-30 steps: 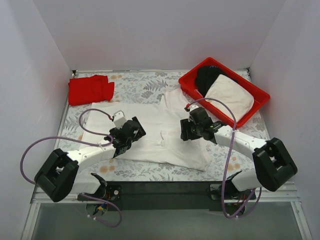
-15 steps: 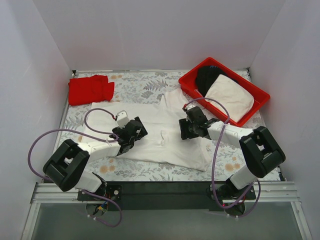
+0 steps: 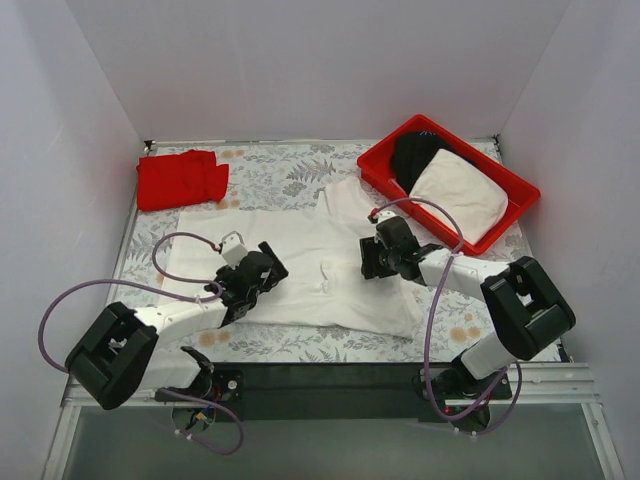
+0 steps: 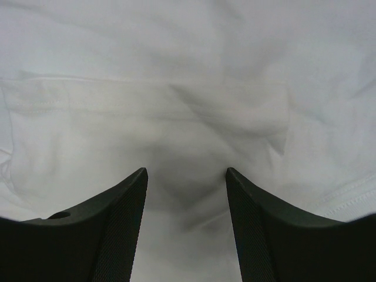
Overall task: Fold and stack the t-shirts
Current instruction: Fold the tshirt
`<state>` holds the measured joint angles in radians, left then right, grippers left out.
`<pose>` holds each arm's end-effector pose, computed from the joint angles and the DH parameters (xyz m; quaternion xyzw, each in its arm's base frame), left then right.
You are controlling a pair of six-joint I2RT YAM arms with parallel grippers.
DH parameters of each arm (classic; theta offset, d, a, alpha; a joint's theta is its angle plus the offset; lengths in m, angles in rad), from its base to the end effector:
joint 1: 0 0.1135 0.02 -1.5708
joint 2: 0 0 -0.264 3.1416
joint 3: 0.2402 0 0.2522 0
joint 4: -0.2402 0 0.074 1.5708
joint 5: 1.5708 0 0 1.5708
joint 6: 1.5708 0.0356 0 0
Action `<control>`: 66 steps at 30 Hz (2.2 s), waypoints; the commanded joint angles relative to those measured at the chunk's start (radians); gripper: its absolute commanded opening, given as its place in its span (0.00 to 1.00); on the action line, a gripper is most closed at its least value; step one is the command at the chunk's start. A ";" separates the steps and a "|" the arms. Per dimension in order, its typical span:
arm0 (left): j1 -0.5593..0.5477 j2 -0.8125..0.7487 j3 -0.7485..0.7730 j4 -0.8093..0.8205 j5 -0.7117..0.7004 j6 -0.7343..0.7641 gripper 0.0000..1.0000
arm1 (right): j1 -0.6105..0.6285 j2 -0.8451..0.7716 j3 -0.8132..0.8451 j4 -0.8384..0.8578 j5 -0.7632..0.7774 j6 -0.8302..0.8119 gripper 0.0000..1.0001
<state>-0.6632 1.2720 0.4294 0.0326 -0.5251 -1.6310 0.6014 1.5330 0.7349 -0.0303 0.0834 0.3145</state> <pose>0.1862 -0.1228 0.1470 -0.5025 0.7489 -0.2278 0.3671 0.2474 0.1662 0.1631 -0.1181 0.9237 0.1254 0.3423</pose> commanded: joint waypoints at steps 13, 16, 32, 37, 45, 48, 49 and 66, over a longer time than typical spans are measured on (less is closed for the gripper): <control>-0.044 -0.125 -0.089 -0.207 0.036 -0.093 0.94 | -0.005 -0.077 -0.187 -0.082 -0.070 0.064 0.51; -0.044 -0.135 -0.046 -0.237 -0.010 -0.066 0.94 | -0.005 -0.106 -0.198 -0.091 -0.076 0.071 0.51; 0.447 0.065 0.327 -0.050 0.043 0.250 0.94 | -0.003 -0.517 -0.083 -0.238 -0.051 -0.038 0.55; 0.635 0.203 0.425 -0.039 0.068 0.286 0.93 | -0.003 -0.551 -0.095 -0.235 -0.077 -0.058 0.55; 0.767 0.457 0.615 0.004 0.115 0.336 0.89 | -0.003 -0.533 -0.123 -0.198 -0.119 -0.071 0.55; 0.783 0.527 0.663 0.006 0.123 0.349 0.85 | -0.003 -0.530 -0.131 -0.184 -0.126 -0.071 0.55; 0.786 0.559 0.673 0.003 0.128 0.353 0.84 | -0.003 -0.527 -0.132 -0.178 -0.129 -0.069 0.55; 0.809 0.619 0.697 -0.019 0.181 0.384 0.52 | -0.003 -0.475 -0.143 -0.148 -0.139 -0.061 0.55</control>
<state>0.1394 1.8935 1.1023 0.0208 -0.3511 -1.2701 0.5968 1.0569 0.5922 -0.2138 -0.0486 0.2581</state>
